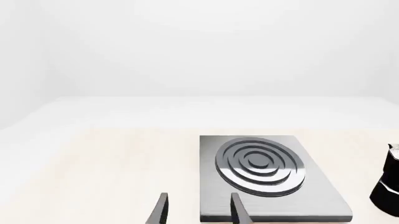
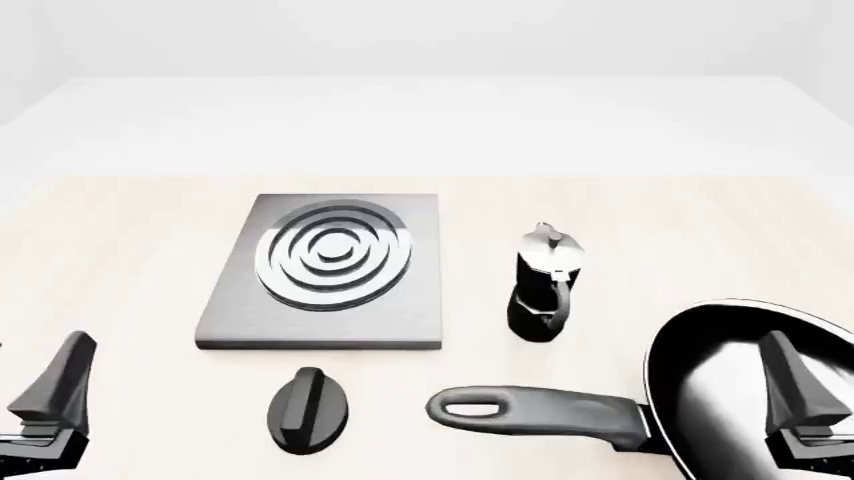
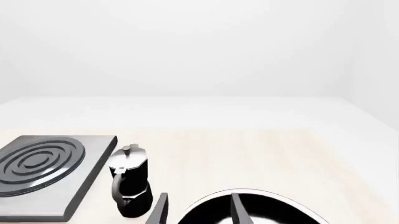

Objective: Put the frying pan on the stove.

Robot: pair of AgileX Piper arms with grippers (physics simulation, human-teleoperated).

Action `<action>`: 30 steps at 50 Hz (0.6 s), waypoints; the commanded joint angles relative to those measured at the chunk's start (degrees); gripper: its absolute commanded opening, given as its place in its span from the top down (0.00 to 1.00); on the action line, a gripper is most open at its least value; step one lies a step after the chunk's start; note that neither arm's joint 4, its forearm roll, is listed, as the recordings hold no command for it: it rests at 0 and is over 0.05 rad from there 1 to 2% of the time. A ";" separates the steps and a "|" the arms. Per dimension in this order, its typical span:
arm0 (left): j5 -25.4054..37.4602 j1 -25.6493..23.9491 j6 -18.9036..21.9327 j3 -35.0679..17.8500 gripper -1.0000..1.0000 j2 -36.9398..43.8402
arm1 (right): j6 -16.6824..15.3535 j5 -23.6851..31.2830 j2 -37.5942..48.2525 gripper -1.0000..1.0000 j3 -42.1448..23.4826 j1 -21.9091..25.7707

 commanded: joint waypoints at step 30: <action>7.56 -12.10 0.88 -23.17 0.00 25.00 | -0.40 -0.23 0.34 0.00 -0.17 0.05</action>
